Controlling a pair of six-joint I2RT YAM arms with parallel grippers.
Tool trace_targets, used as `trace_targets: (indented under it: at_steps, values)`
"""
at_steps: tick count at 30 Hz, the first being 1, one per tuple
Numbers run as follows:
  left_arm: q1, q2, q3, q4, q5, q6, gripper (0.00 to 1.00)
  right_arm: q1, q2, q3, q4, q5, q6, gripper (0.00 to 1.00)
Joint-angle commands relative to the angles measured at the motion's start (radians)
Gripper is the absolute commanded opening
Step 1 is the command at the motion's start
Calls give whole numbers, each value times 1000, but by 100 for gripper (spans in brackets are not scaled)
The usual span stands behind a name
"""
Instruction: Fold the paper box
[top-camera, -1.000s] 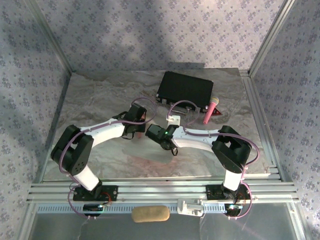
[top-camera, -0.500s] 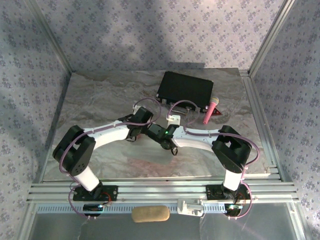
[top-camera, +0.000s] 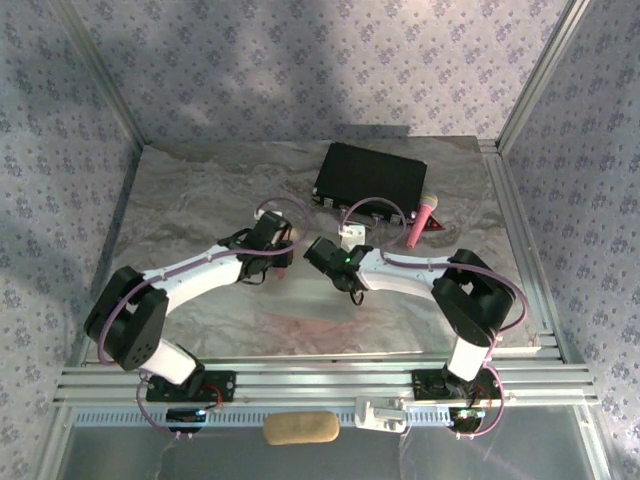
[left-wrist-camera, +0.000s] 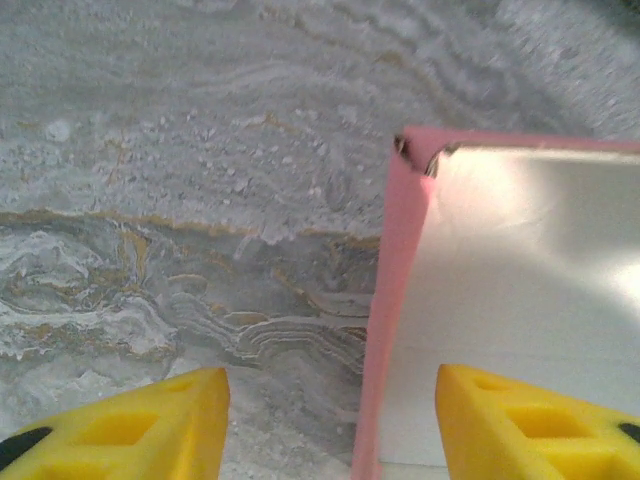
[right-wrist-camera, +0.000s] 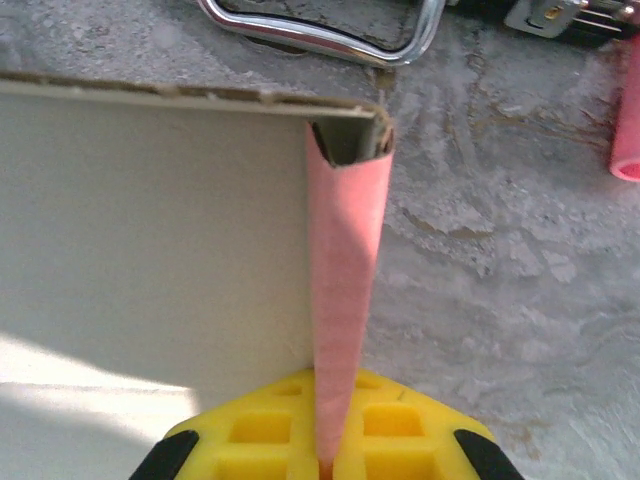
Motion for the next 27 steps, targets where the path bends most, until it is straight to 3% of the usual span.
trace_targets:
  at_steps: [1,6,9,11,12,19,27]
  values:
    - [5,49,8,21,32,-6,55,-8,-14,-8,45,-38,-128,0]
    - [2,95,14,47,11,-23,45,-30,-14,-14,70,-53,-191,0]
    - [-14,114,17,38,-54,-40,24,-43,-10,-15,82,-63,-230,0]
    - [-35,110,15,30,-106,-63,2,-46,1,1,57,-44,-233,0]
    - [-51,101,15,23,-142,-74,0,-46,8,11,36,-30,-229,0]
    - [-171,43,27,-52,-359,-168,0,-41,91,88,-189,119,-70,0]
    - [-211,22,12,-33,-422,-188,0,-6,97,97,-212,177,-49,0]
